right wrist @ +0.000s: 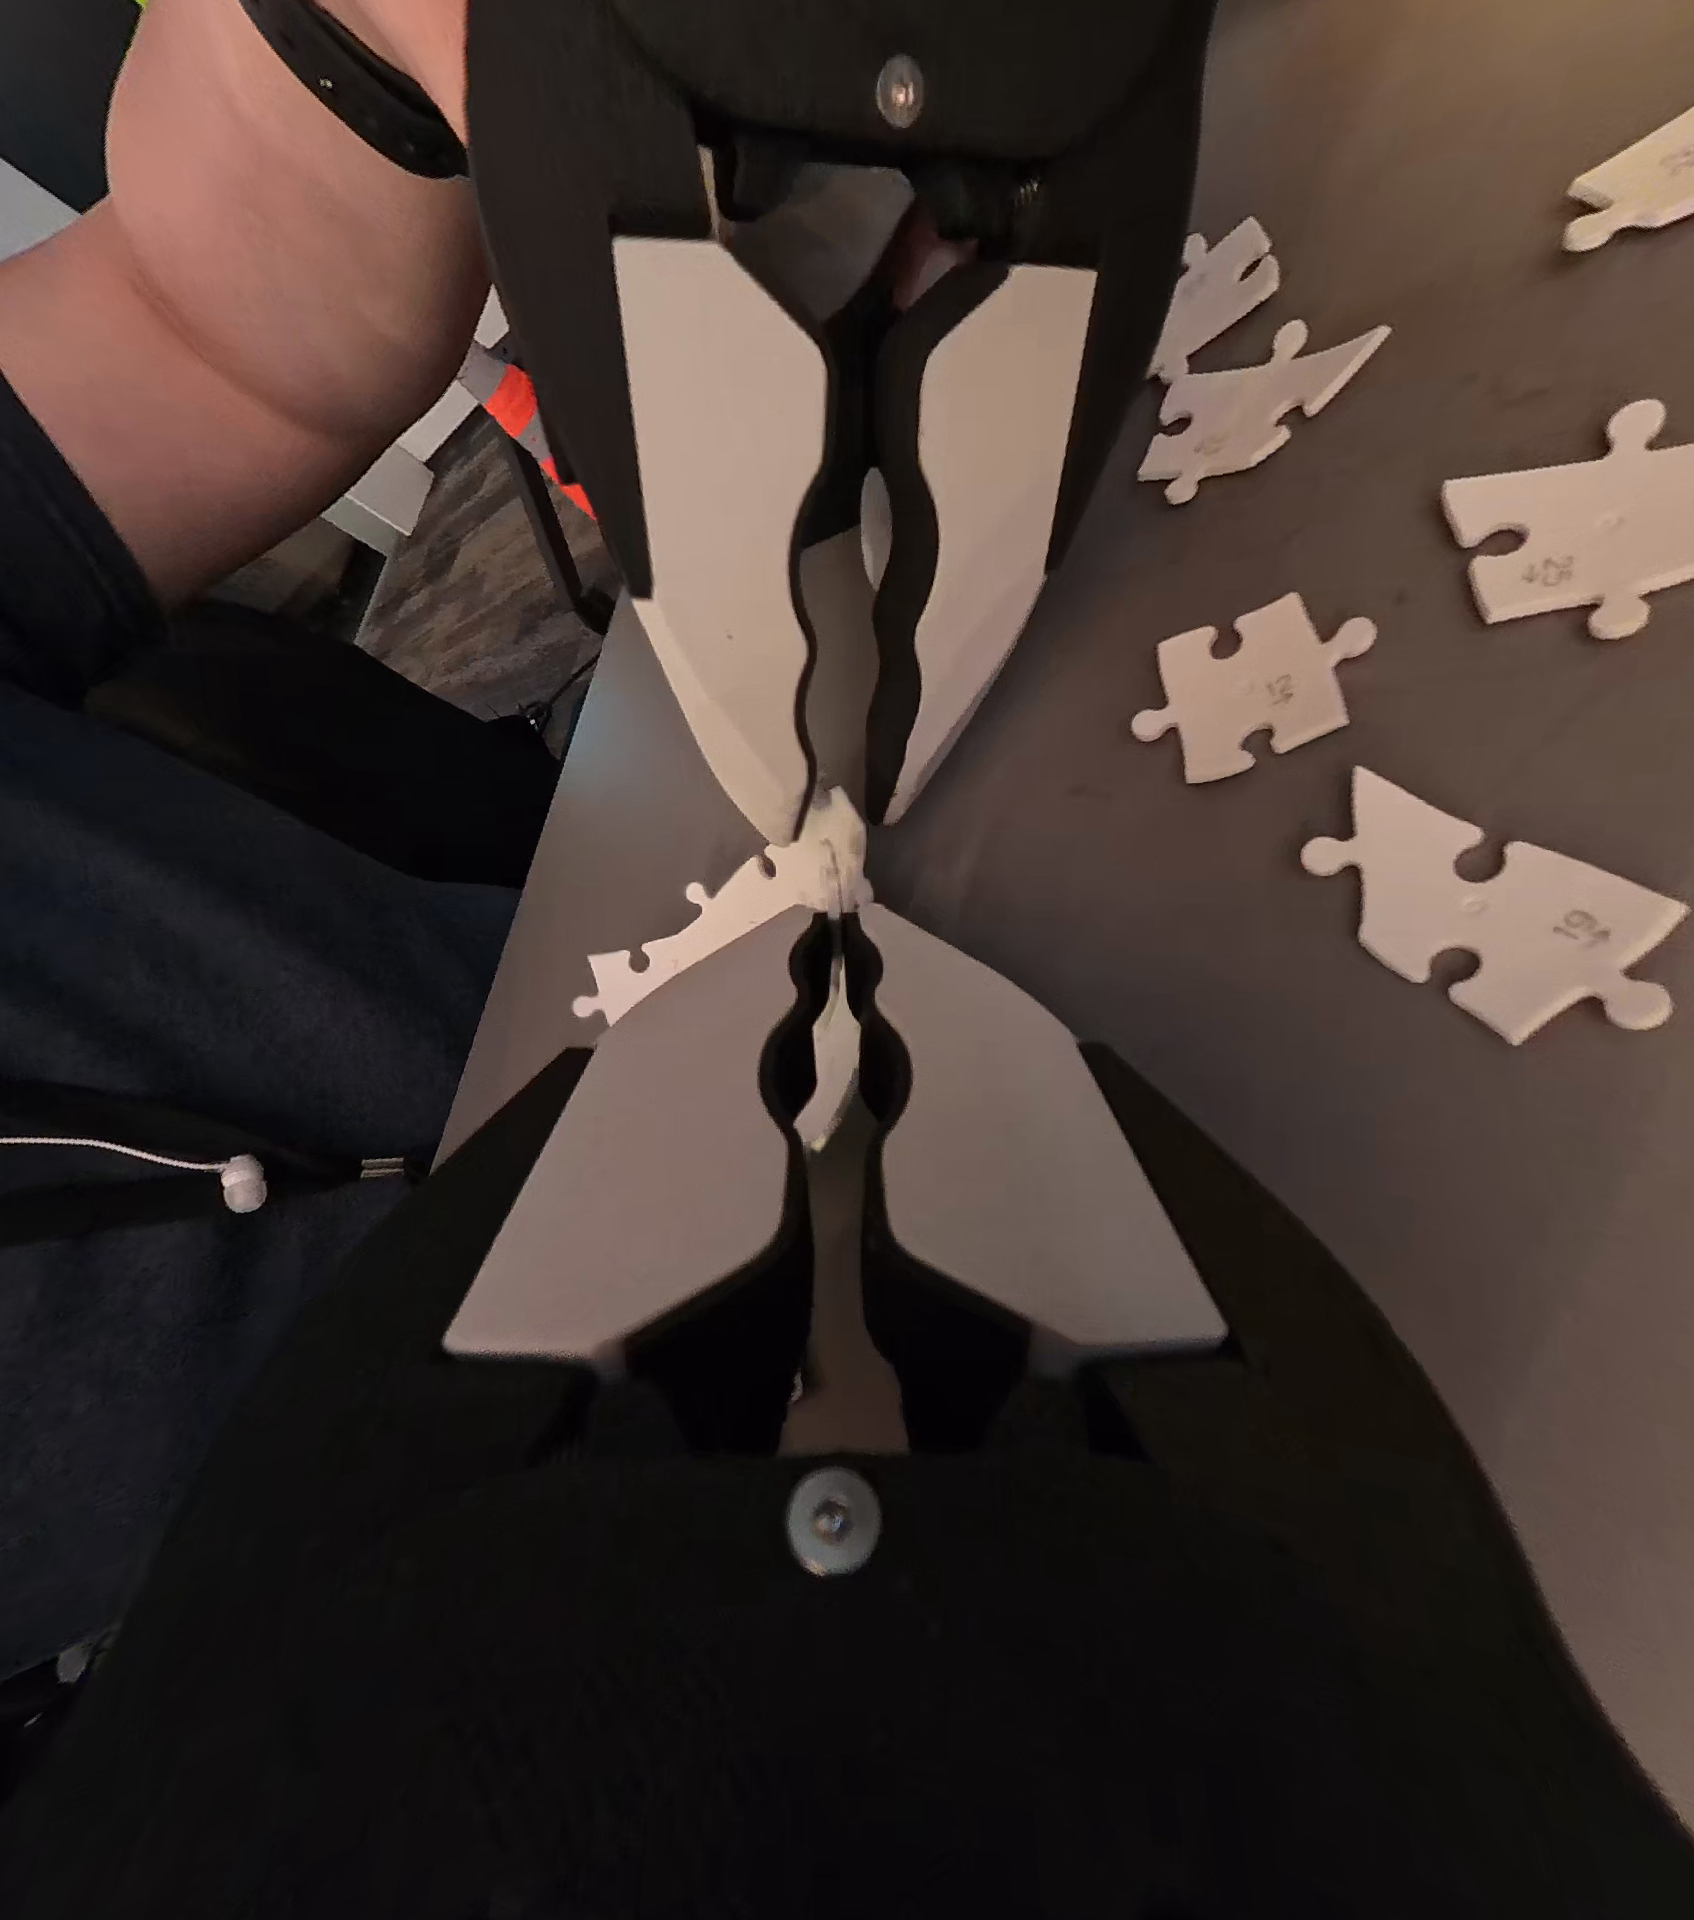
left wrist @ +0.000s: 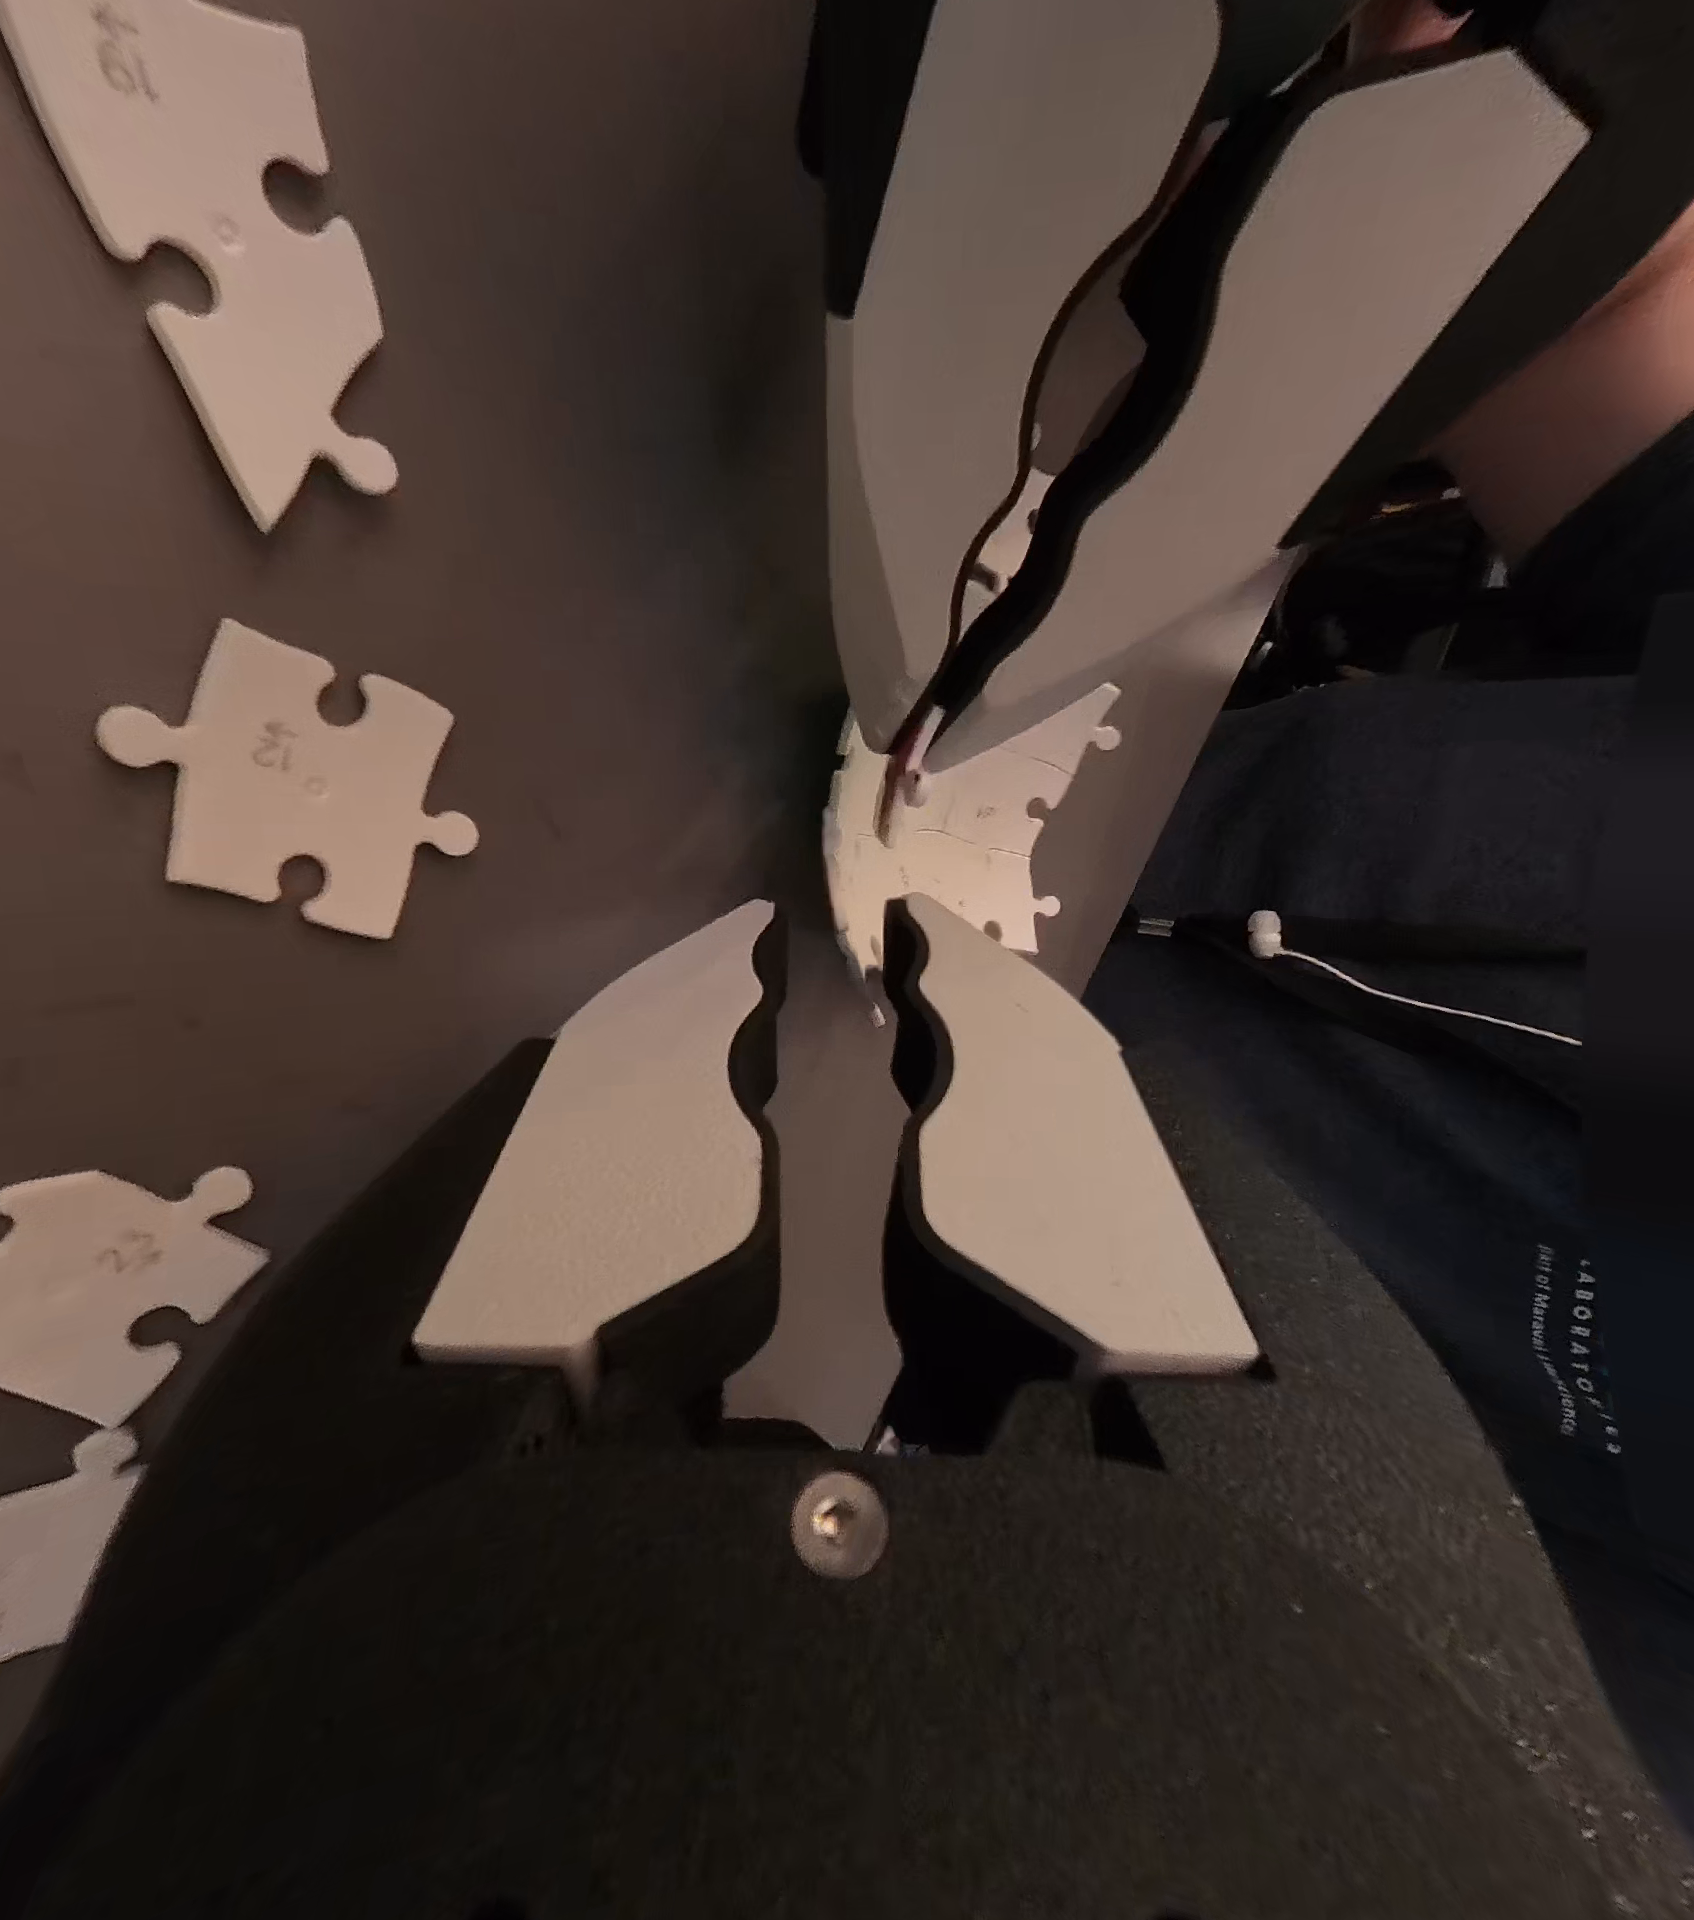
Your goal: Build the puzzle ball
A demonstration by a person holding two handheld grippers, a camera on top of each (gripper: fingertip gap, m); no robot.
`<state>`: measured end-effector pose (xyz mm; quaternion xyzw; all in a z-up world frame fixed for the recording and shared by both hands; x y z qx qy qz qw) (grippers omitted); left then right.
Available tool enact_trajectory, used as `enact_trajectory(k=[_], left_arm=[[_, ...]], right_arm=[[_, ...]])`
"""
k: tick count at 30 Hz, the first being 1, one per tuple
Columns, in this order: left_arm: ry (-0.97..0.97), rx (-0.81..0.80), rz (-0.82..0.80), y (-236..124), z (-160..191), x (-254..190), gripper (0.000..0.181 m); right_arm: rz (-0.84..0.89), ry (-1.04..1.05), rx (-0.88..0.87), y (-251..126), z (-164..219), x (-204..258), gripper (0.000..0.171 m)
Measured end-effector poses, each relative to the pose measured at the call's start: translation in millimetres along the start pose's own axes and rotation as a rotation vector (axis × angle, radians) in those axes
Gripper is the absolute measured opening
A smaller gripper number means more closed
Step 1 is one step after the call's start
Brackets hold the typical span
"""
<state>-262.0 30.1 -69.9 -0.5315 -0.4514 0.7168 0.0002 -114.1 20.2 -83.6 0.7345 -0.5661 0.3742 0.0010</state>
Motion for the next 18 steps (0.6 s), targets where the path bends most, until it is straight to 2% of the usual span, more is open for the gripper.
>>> enact_trajectory(k=[18], left_arm=[[0.015,0.015,0.019,6.3,-5.1,3.5,0.011]], right_arm=[[0.01,0.007,0.011,5.6,2.1,-4.3,0.003]])
Point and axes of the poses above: each gripper's, where its closed fingertips meet, y out along the fingers, z out of its underside, x = y × z across the jaws, the point moved 10 cm from there along -y, back along the fingers, and after that the axes turned 8 degrees about -y, right-handed, at the moved point
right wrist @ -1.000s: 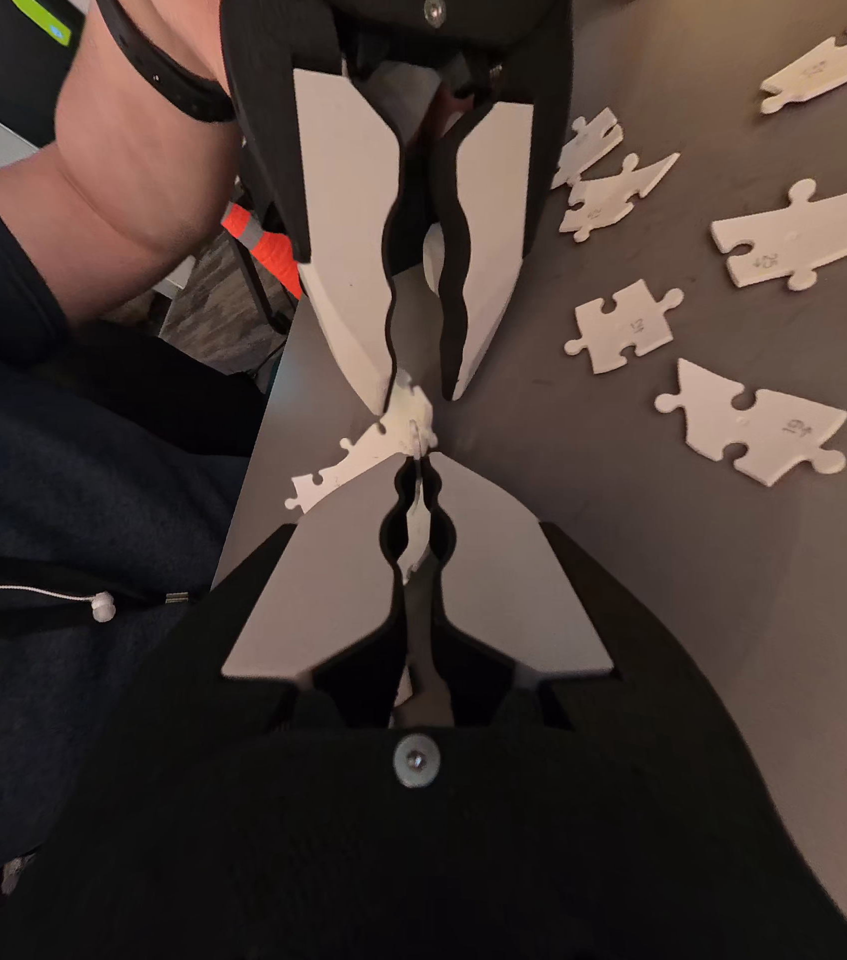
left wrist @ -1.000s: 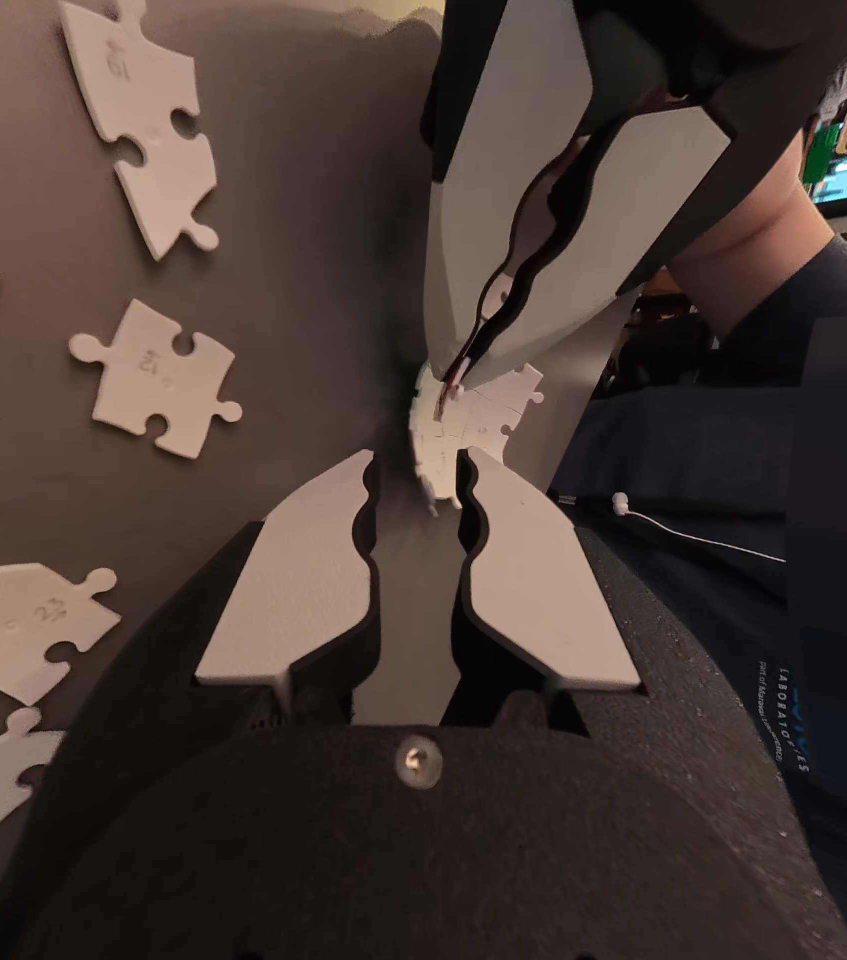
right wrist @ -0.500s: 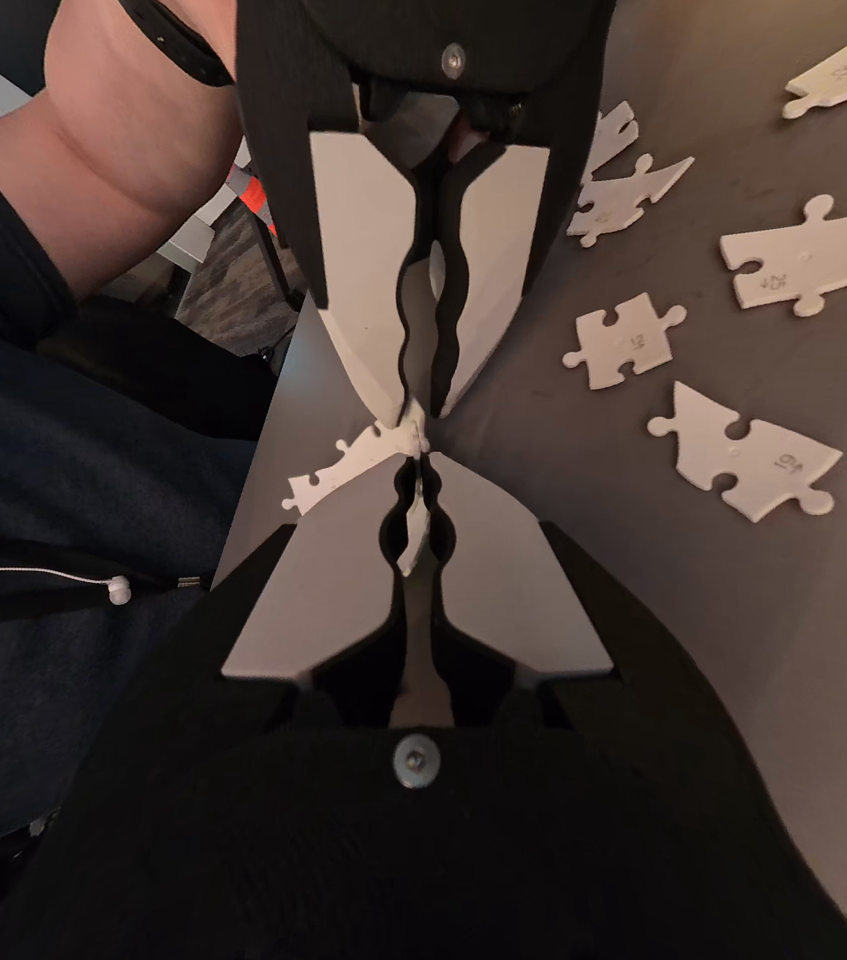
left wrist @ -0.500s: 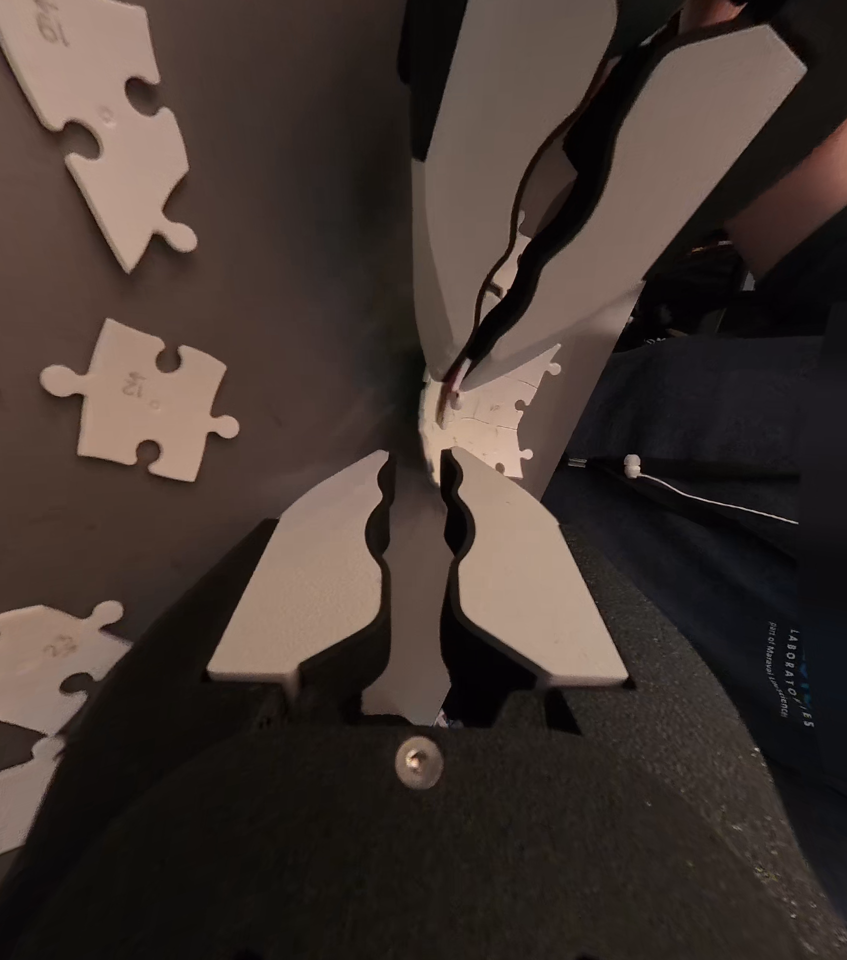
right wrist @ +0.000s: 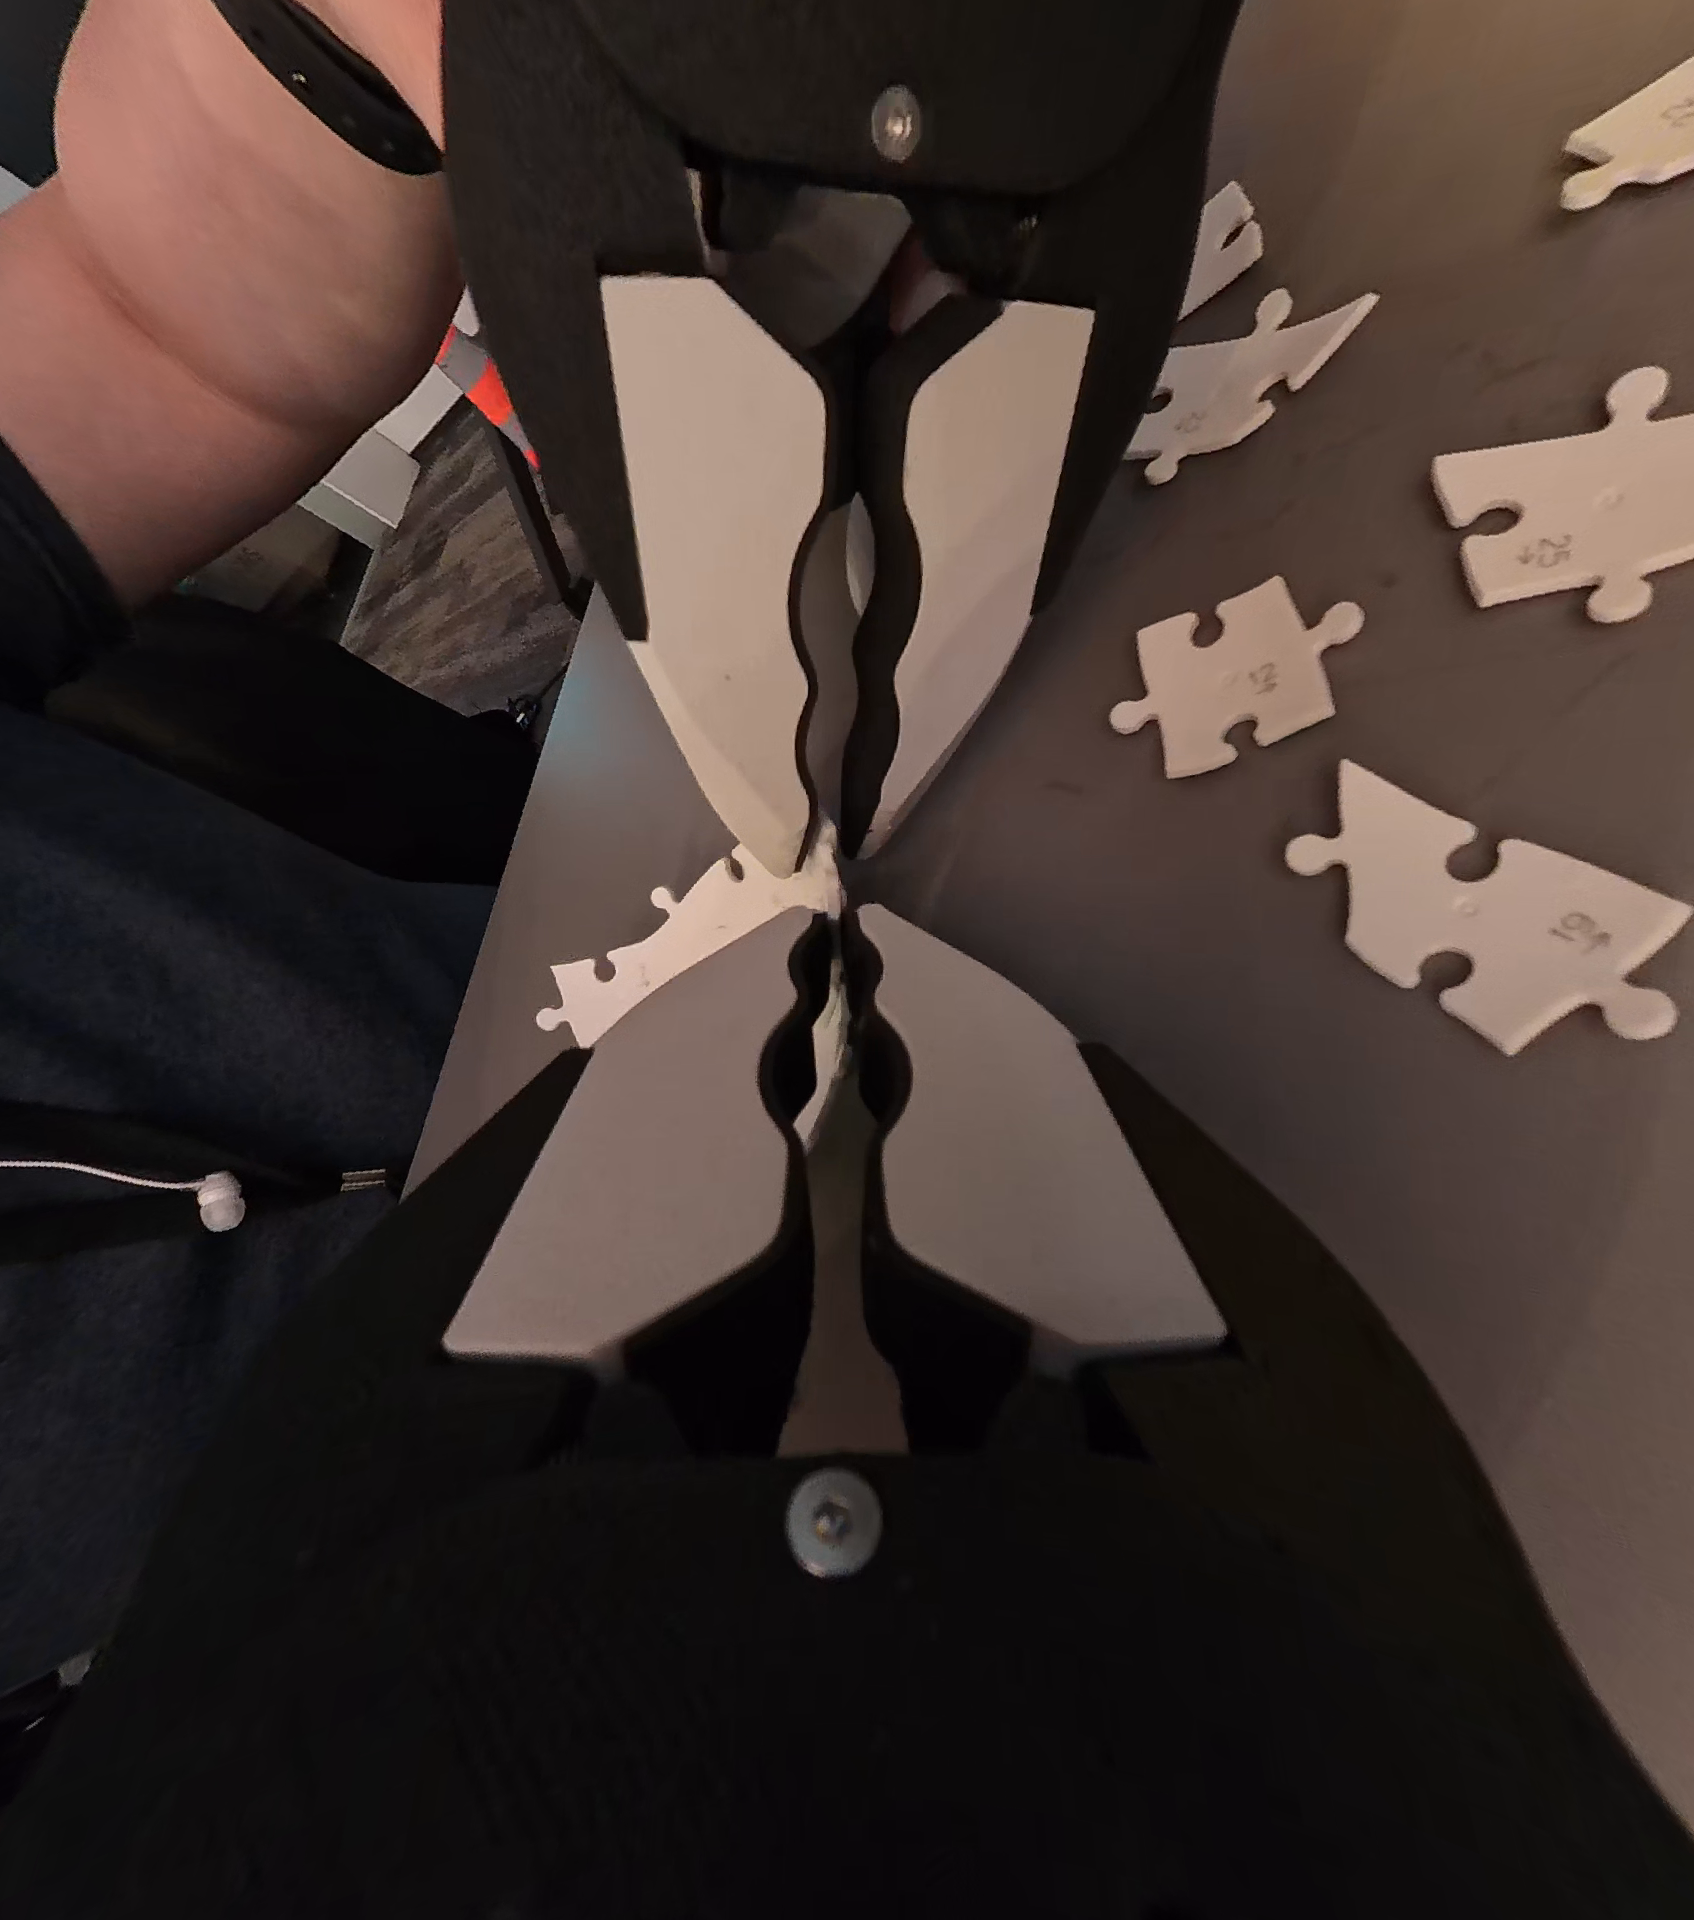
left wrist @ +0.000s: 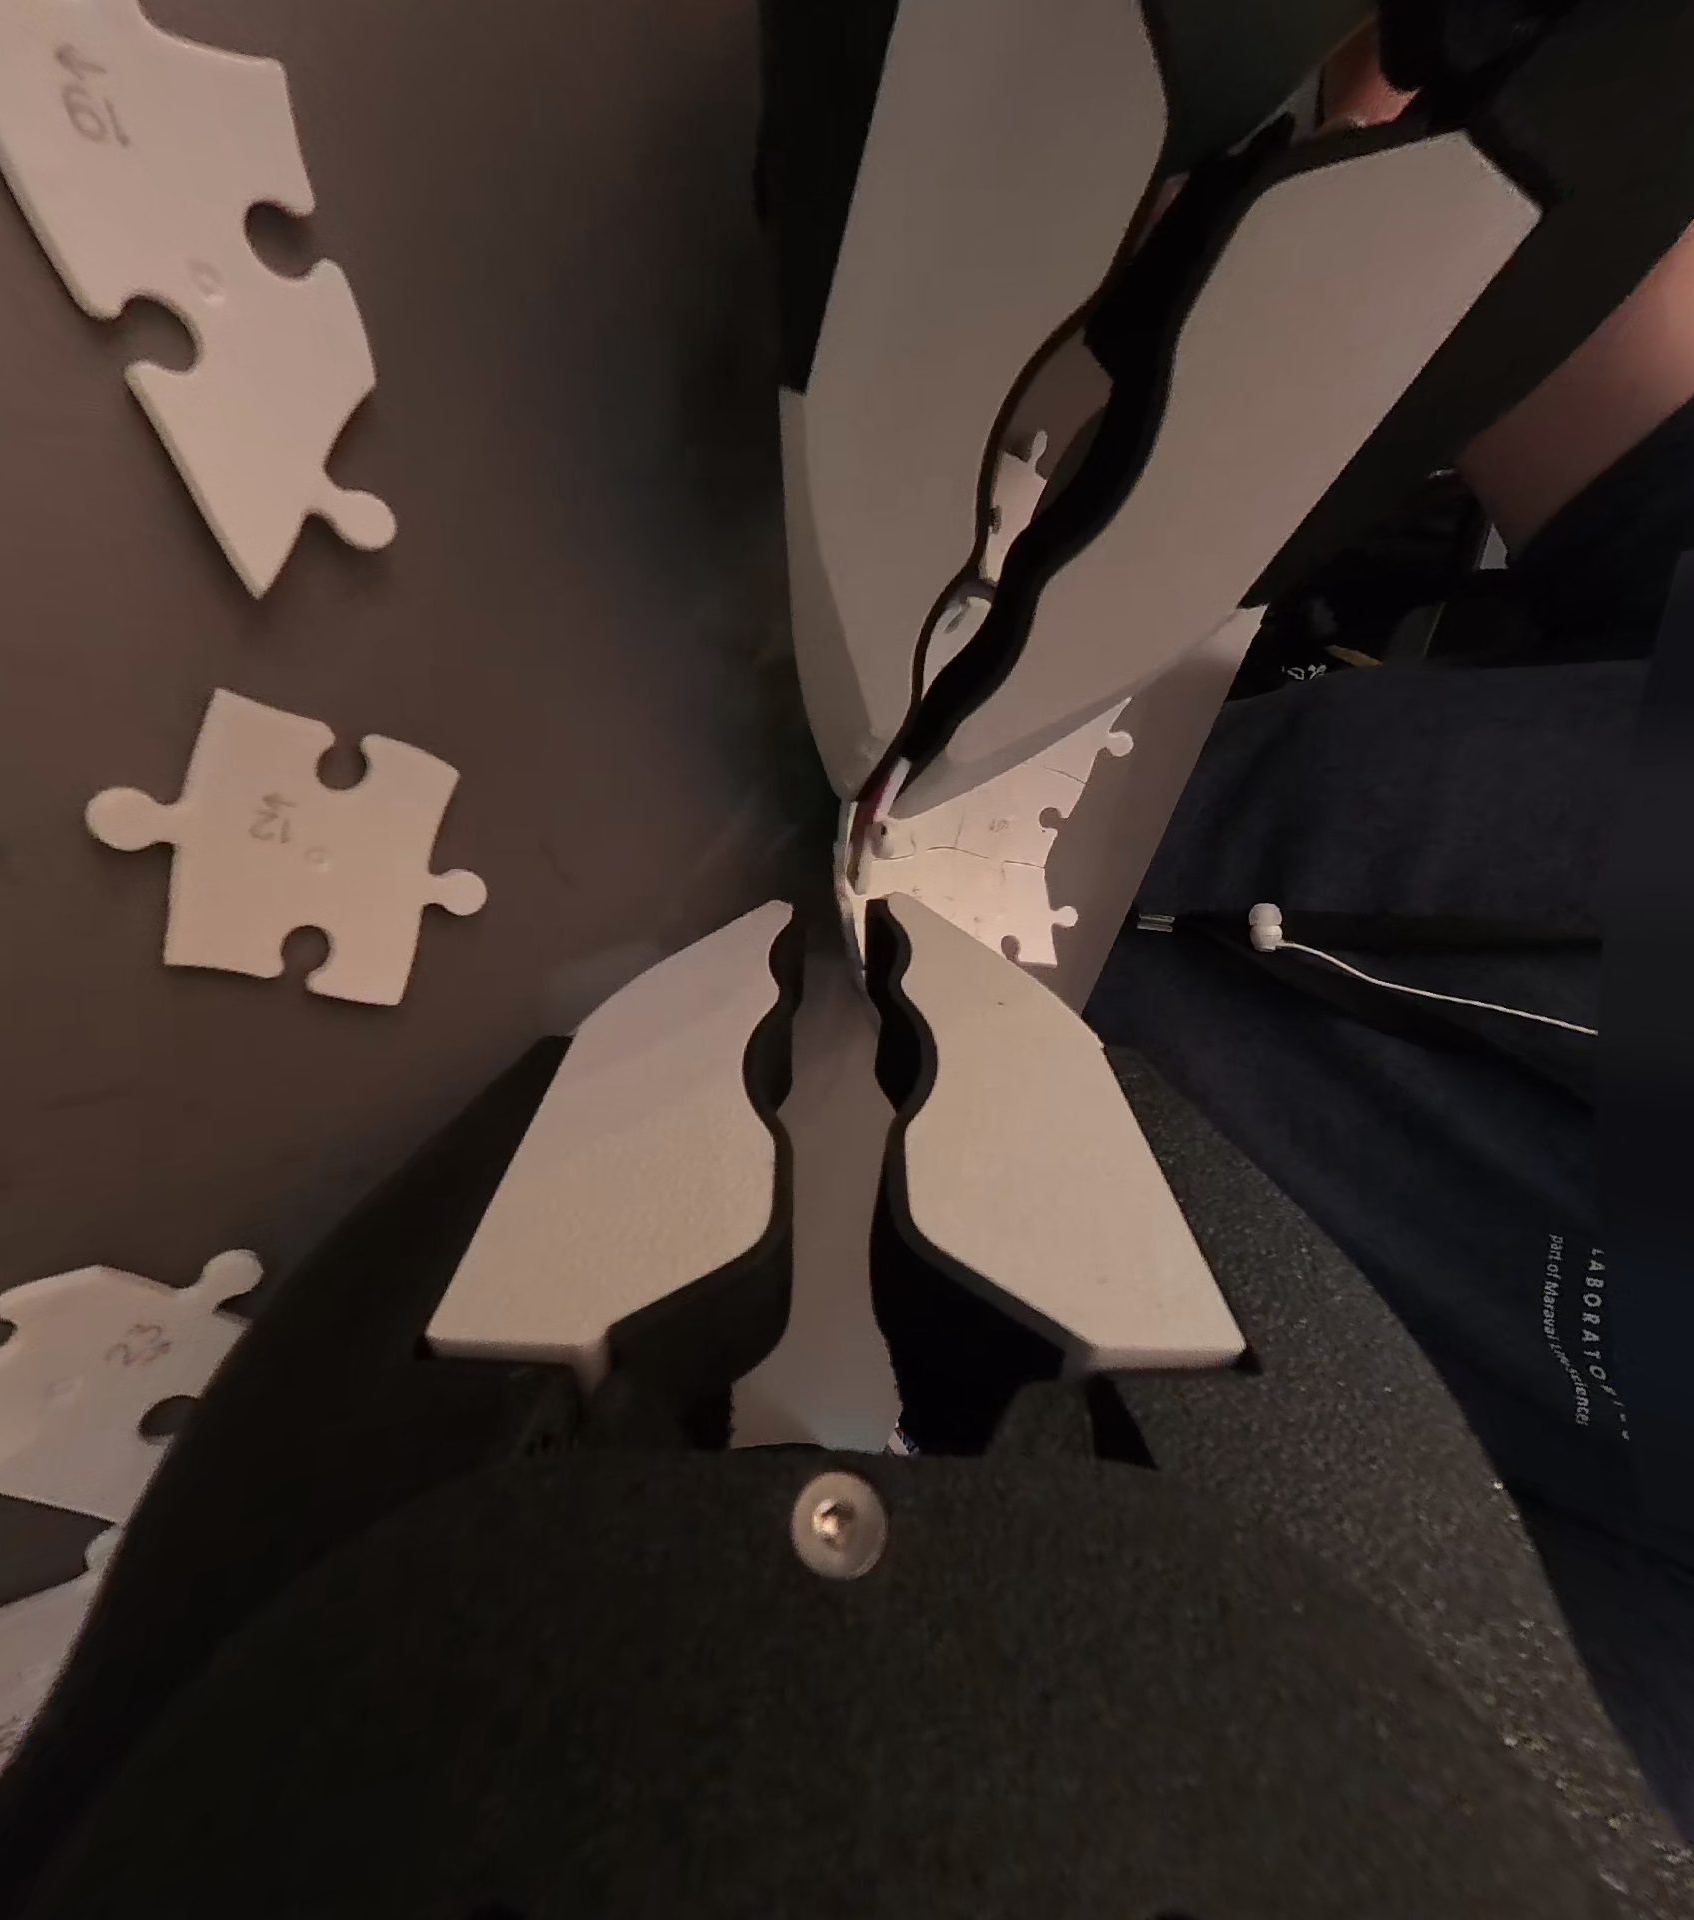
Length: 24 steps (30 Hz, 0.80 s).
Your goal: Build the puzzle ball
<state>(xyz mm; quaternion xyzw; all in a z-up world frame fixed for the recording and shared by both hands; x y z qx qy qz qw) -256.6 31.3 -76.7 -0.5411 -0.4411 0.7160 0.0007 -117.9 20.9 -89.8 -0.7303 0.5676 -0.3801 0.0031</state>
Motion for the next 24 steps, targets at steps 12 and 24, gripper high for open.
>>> enact_trajectory(k=[12,24], left_arm=[[0.023,-0.001,0.015,1.6,-0.1,0.7,0.004],[0.009,-0.023,0.06,2.0,-4.5,3.1,0.009]], right_arm=[[-0.006,0.014,-0.003,0.5,0.6,-1.5,0.003],[0.002,0.026,0.0,0.1,2.1,-2.4,0.003]])
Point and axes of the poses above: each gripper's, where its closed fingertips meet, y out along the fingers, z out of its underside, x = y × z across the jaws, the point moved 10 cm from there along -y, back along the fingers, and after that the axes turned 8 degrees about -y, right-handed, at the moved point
